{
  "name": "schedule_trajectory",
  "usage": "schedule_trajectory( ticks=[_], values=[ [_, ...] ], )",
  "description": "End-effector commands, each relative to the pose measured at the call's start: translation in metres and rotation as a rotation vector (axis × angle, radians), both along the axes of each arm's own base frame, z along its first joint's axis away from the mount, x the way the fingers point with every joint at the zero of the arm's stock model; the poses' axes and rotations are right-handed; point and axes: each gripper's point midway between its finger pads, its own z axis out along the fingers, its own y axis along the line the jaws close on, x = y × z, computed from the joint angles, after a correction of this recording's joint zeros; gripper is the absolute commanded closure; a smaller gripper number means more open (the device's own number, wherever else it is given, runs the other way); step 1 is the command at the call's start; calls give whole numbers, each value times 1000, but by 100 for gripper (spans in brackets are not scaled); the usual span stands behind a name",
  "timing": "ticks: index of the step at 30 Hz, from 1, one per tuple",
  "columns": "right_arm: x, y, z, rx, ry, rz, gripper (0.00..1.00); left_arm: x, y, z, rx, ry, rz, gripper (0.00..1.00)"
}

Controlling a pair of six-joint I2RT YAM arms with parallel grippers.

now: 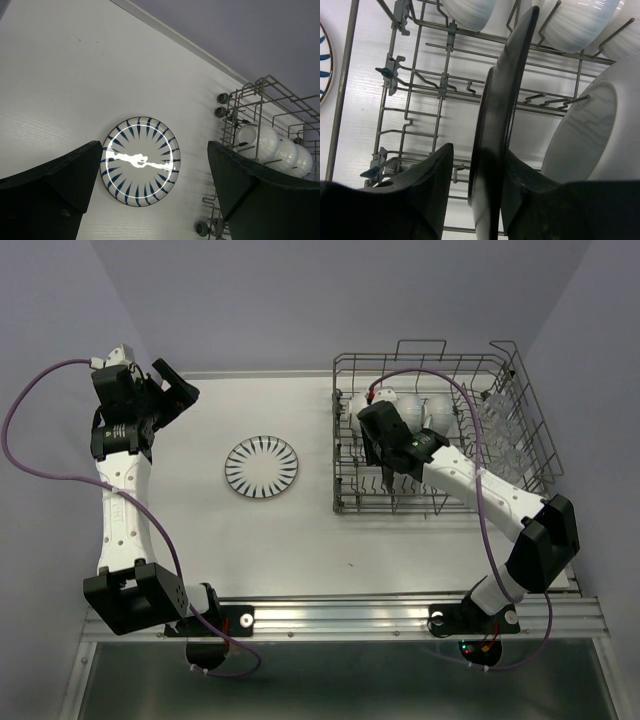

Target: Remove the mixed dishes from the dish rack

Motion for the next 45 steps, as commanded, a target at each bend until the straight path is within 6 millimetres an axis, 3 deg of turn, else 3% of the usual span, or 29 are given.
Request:
schedule_trajectory(
  ticks=[1,7,8,11,22,27,33,38,45],
  values=[
    [5,-9,-1,-39,-6,-65,58,-4,-2,19,23,-59,-8,1],
    [9,-15,10,-87,-19,-83,78,-6,-3,20,20,-62,-14,1],
    [10,-16,15,-95,-26,-79,87,-6,-4,20,17,-62,-16,1],
    [12,-14,27,-89,-45,-69,99,-7,-4,21,17,-64,-18,1],
    [18,-9,86,-22,-175,-22,99,-5,-5,17,12,-54,-22,1],
    [16,0,96,68,-194,27,99,-5,-5,18,13,-56,-25,1],
    [20,-12,113,123,-235,20,99,-6,-8,22,10,-67,-41,1],
    [24,-32,139,214,-288,21,99,-8,-13,24,5,-73,-60,1],
    [22,-34,140,331,-270,79,99,-9,-14,28,10,-84,-64,1]
  ],
)
